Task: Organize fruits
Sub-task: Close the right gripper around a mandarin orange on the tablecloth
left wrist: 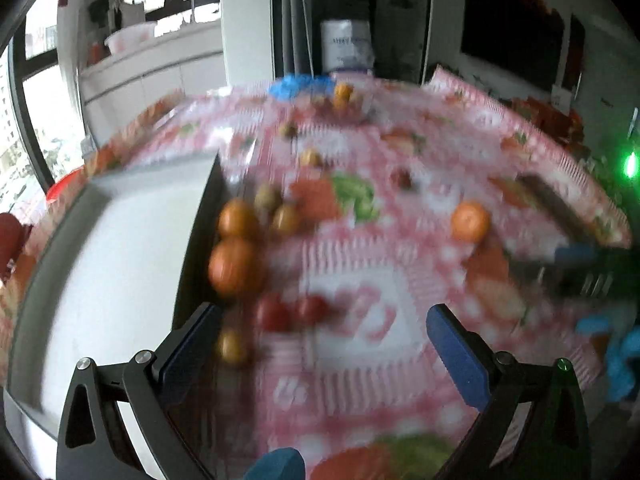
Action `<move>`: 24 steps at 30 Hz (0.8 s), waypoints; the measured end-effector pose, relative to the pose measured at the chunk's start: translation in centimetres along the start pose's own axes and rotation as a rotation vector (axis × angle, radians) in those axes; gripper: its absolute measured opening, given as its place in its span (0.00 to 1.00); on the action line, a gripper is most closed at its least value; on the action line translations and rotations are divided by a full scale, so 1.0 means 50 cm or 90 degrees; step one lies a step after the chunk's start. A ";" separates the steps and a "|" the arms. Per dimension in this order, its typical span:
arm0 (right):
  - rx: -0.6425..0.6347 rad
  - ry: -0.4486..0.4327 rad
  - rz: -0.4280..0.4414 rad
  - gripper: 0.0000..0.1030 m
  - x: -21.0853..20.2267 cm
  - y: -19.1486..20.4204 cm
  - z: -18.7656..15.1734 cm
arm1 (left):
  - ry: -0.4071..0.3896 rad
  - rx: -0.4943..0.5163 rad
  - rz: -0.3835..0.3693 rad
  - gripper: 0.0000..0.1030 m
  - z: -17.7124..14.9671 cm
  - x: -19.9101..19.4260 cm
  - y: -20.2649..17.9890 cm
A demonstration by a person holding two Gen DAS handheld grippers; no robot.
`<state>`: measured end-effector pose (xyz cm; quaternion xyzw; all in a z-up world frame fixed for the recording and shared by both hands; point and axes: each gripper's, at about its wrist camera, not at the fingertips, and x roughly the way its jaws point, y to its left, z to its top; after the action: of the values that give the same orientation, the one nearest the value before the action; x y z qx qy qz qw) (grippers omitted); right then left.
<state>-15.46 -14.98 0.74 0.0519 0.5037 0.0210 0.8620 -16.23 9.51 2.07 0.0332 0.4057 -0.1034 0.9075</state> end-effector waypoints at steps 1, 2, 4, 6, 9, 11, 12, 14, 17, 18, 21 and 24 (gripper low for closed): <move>-0.016 -0.002 0.002 1.00 -0.001 0.012 0.005 | 0.009 -0.002 0.001 1.00 -0.008 0.007 0.003; -0.029 -0.002 0.004 1.00 0.001 0.022 0.010 | 0.009 0.007 0.015 1.00 -0.014 0.014 0.007; -0.047 0.002 0.007 1.00 0.010 0.042 0.023 | 0.003 0.033 0.026 1.00 -0.019 0.015 0.002; -0.054 0.004 0.009 1.00 0.019 0.056 0.036 | 0.002 0.046 0.033 1.00 -0.017 0.023 0.004; -0.064 0.002 0.014 1.00 0.034 0.076 0.055 | 0.008 0.048 0.058 1.00 -0.004 0.039 0.034; -0.070 0.002 0.018 1.00 0.046 0.087 0.068 | 0.015 0.038 0.063 1.00 0.004 0.044 0.055; -0.075 0.004 0.020 1.00 0.055 0.098 0.076 | 0.019 0.032 0.061 1.00 0.008 0.044 0.061; -0.083 0.010 0.027 0.97 0.065 0.112 0.082 | 0.028 0.025 0.055 1.00 0.008 0.041 0.062; -0.121 0.005 0.010 0.86 0.075 0.140 0.080 | 0.043 0.017 0.064 1.00 0.002 0.050 0.063; -0.131 0.002 0.008 0.74 0.075 0.145 0.080 | 0.041 0.007 0.064 1.00 -0.001 0.048 0.066; -0.130 -0.006 0.030 0.36 0.066 0.144 0.082 | 0.042 0.008 0.066 1.00 -0.001 0.048 0.064; -0.077 -0.002 0.077 0.36 0.057 0.112 0.084 | 0.044 0.010 0.066 1.00 -0.002 0.046 0.060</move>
<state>-10.31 -9.46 0.95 0.0302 0.4959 0.1034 0.8617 -14.18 12.07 0.23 0.0646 0.4336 -0.0582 0.8969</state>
